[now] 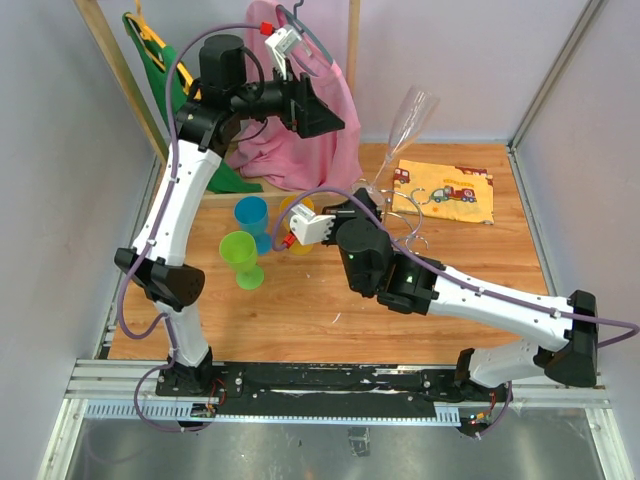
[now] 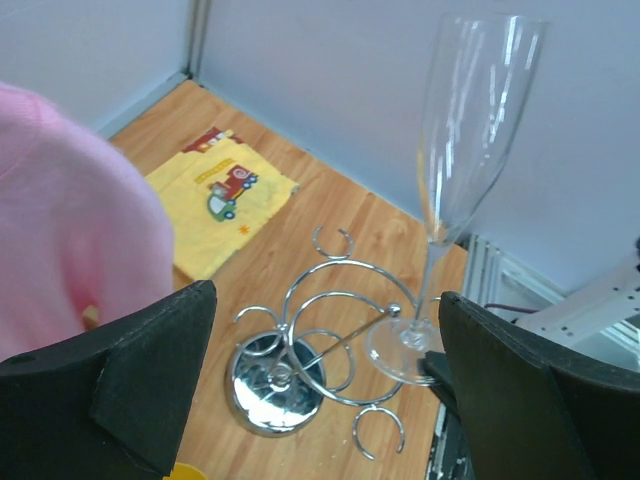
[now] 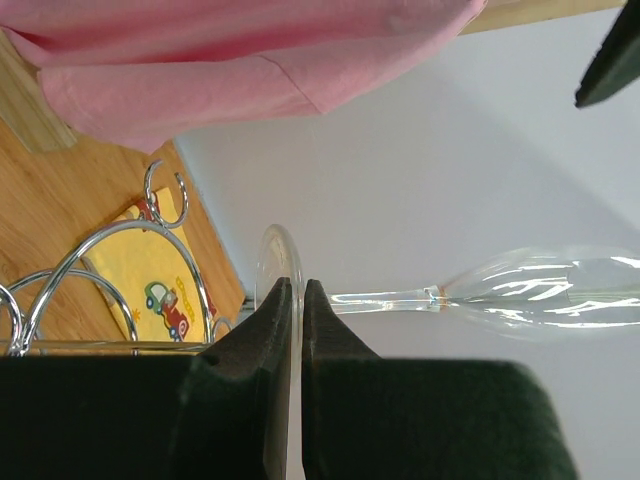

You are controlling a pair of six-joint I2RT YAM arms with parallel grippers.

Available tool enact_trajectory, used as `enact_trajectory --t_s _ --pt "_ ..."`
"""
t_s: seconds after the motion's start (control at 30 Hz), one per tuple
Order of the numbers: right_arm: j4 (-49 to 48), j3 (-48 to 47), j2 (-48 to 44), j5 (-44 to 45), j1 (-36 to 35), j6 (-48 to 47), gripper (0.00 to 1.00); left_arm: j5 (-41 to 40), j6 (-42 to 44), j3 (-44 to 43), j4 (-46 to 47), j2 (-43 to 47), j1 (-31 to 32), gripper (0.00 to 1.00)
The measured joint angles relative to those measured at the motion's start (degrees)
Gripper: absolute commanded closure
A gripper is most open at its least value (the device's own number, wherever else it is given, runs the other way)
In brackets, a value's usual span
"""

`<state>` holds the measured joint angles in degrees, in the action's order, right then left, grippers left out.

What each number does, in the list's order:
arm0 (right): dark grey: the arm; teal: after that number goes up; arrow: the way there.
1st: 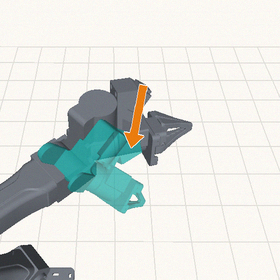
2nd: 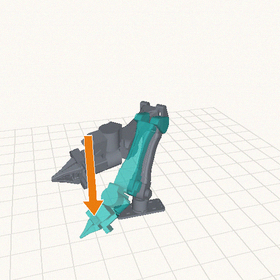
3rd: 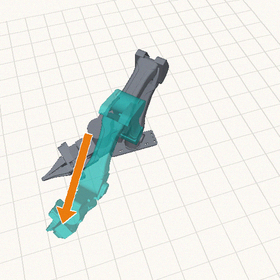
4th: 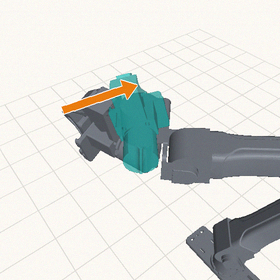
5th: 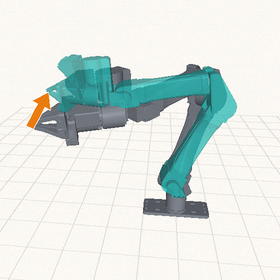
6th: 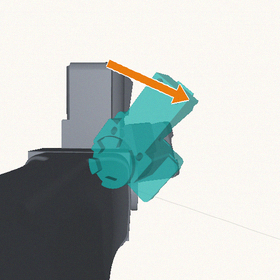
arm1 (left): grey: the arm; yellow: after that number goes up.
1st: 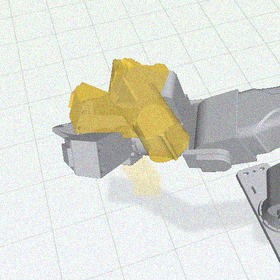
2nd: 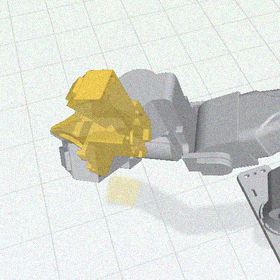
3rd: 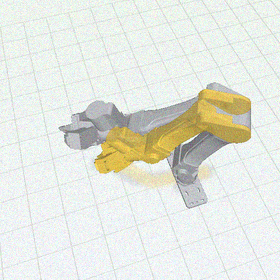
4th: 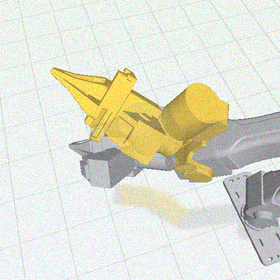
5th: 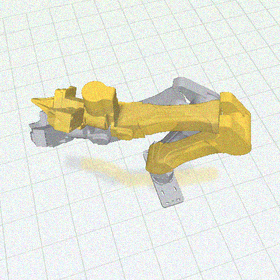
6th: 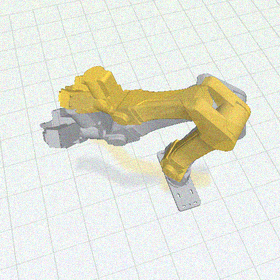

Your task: Take the wine glass off the wine glass rack

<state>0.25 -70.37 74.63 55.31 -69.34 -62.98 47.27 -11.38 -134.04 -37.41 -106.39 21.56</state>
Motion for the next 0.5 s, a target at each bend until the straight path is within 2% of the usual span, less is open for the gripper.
enact_trajectory --t_s 0.23,0.5 --pt "-5.55 0.20 1.38 0.24 -0.42 -4.02 0.99 6.21 -5.81 -0.17 5.29 0.00 0.07 0.04" --pt "-9.55 1.05 3.06 0.35 -2.34 -6.51 0.99 7.91 -9.49 -0.17 8.33 0.00 2.23 0.05"
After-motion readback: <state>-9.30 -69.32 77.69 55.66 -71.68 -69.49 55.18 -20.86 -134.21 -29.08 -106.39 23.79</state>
